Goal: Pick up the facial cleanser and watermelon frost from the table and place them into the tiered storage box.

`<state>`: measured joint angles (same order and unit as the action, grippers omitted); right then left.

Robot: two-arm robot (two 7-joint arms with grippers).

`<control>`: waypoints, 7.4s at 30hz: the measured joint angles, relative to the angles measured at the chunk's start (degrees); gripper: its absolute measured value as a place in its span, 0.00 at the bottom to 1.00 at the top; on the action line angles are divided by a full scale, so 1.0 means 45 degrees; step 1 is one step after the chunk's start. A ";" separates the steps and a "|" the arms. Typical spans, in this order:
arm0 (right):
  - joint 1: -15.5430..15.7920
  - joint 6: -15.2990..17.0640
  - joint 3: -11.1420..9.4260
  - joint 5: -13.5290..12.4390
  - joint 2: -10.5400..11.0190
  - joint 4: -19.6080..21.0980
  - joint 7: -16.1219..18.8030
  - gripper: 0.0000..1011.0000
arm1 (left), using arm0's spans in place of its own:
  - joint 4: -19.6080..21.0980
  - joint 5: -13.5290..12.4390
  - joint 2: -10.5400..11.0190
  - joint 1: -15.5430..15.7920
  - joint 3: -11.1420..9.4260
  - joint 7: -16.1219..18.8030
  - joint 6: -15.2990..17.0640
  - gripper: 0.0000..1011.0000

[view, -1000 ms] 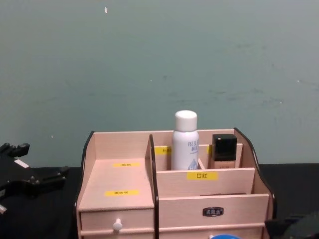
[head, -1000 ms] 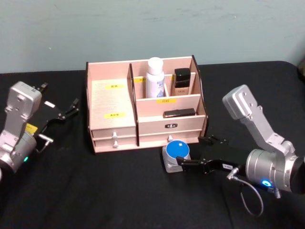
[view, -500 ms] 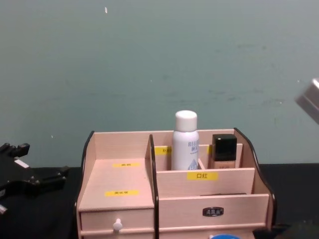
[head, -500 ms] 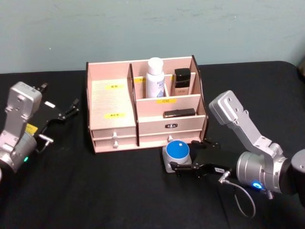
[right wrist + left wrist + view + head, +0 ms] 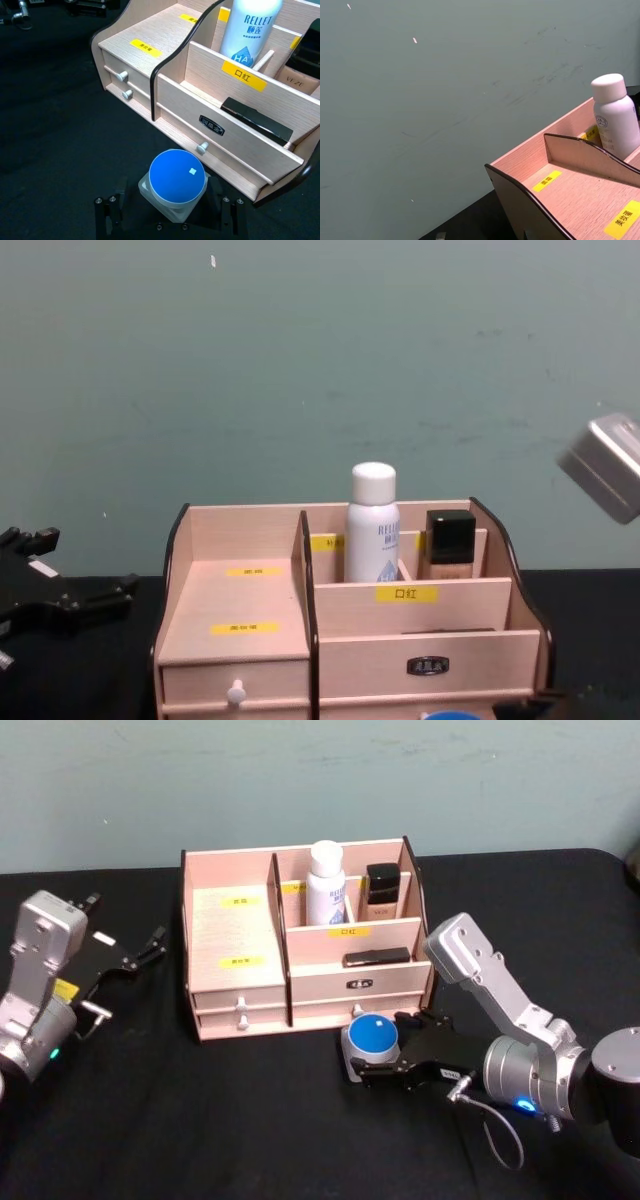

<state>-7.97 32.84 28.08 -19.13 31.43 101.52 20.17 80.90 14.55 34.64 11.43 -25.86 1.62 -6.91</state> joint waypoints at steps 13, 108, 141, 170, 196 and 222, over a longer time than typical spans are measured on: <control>0.0013 -0.0030 -0.0099 0.0459 -0.0314 -0.0222 0.0156 0.99 | 0.0000 0.0000 0.0000 0.0000 -0.0001 0.0000 0.0000 1.00; 0.0072 -0.0373 -0.0498 0.1411 -0.0871 -0.0606 0.0842 0.70 | 0.0000 0.0000 0.0000 0.0000 0.0000 0.0000 0.0000 1.00; -0.2753 -0.0134 0.1355 0.1721 -0.2525 -0.0562 0.1016 0.70 | 0.0000 -0.0001 0.0000 0.0000 0.0000 0.0000 0.0000 1.00; -0.4460 -0.0458 0.1393 0.3090 -0.4617 -0.3657 0.0501 0.70 | 0.0000 0.0000 0.0000 0.0000 -0.0001 0.0000 0.0000 1.00; -0.4578 -0.0512 0.1096 0.3642 -0.5130 -0.4467 0.0697 0.70 | 0.0000 0.0000 0.0000 0.0000 0.0000 0.0000 0.0000 1.00; -0.4424 -0.0597 0.0999 0.3612 -0.5073 -0.4276 0.0699 0.99 | 0.0000 0.0000 0.0000 0.0000 0.0000 0.0000 0.0000 1.00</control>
<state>-27.88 30.16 32.58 -2.87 8.60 82.28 23.32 80.90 14.55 34.65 11.43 -25.86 1.62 -6.91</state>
